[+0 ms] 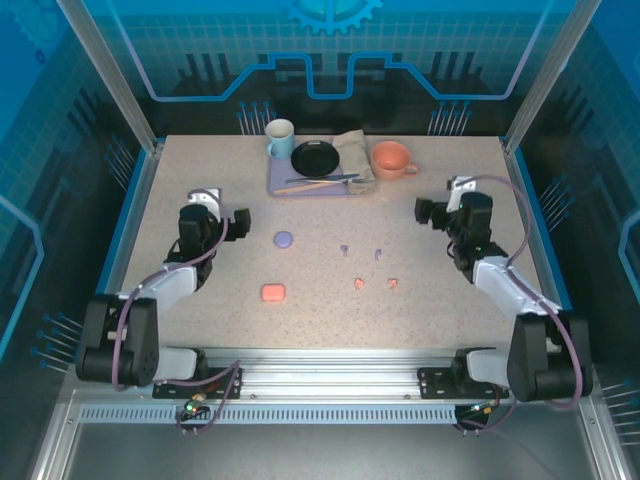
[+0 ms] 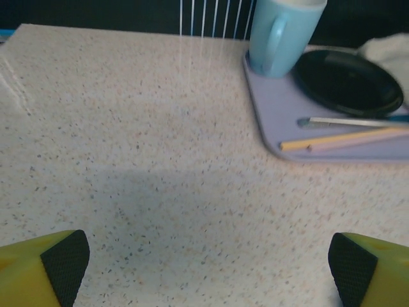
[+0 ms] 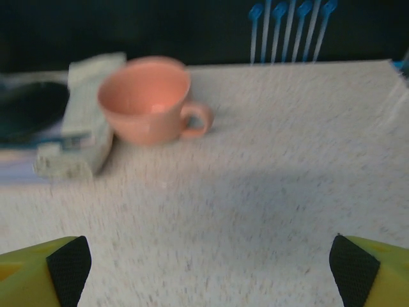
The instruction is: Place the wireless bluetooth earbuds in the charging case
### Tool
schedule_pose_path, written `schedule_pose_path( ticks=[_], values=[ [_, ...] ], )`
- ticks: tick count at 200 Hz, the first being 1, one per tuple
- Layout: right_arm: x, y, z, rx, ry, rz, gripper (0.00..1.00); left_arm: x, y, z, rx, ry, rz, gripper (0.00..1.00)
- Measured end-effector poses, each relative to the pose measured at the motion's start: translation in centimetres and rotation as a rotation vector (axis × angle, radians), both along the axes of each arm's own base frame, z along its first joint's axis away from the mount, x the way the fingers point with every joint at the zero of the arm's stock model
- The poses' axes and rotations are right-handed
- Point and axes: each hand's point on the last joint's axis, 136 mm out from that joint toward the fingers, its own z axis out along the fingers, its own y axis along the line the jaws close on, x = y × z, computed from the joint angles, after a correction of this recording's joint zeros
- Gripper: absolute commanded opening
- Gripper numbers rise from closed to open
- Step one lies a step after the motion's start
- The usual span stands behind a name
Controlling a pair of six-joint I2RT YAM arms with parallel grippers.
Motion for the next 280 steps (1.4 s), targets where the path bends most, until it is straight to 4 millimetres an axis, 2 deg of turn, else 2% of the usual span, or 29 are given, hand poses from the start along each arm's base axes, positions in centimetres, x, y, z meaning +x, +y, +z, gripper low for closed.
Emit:
schedule_pose_path(
  ticks=[13, 26, 40, 52, 65, 94, 128, 165, 187, 203, 224, 280],
  values=[
    [0.0, -0.9, 2.3, 0.084, 0.017, -0.078, 1.0, -0.2, -0.1, 2.0, -0.039, -0.008, 0.026, 0.99],
    [-0.2, -1.2, 3.3, 0.134, 0.056, -0.104, 1.0, -0.6, -0.1, 4.0, -0.094, -0.016, 0.057, 0.99],
    [-0.8, -0.4, 3.2, 0.177, 0.115, -0.085, 1.0, -1.2, -0.2, 5.7, -0.161, -0.02, 0.086, 0.99],
    [-1.6, 1.6, 2.6, 0.21, 0.182, -0.038, 0.98, -1.7, -0.4, 6.8, -0.225, -0.008, 0.112, 0.99],
    [-2.6, 4.7, 2.0, 0.238, 0.262, 0.031, 0.96, -2.4, -0.4, 7.2, -0.29, 0.029, 0.146, 0.99],
    [-4.2, 14.0, 1.7, 0.277, 0.415, 0.209, 0.94, -3.4, -0.4, 6.5, -0.388, 0.153, 0.226, 0.99],
    [-4.8, 23.6, 0.6, 0.252, 0.568, 0.302, 0.93, -2.9, -0.6, 6.0, -0.45, 0.265, 0.283, 0.99],
    [-4.4, 32.0, -2.5, 0.142, 0.681, 0.295, 0.93, -1.6, 0.4, 5.2, -0.49, 0.34, 0.341, 0.99],
    [-3.9, 35.6, -4.8, 0.072, 0.716, 0.281, 0.93, -1.0, 1.6, 4.2, -0.52, 0.381, 0.383, 0.99],
    [-3.5, 37.6, -6.4, 0.034, 0.728, 0.275, 0.93, -0.7, 2.4, 3.4, -0.54, 0.407, 0.408, 0.99],
    [-2.8, 39.3, -8.2, 0.004, 0.74, 0.263, 0.91, -0.5, 3.0, 2.5, -0.564, 0.436, 0.427, 0.99],
    [-1.8, 40.5, -12.4, -0.021, 0.787, 0.227, 0.84, -0.4, 3.9, 1.7, -0.623, 0.463, 0.444, 0.99]
  ],
)
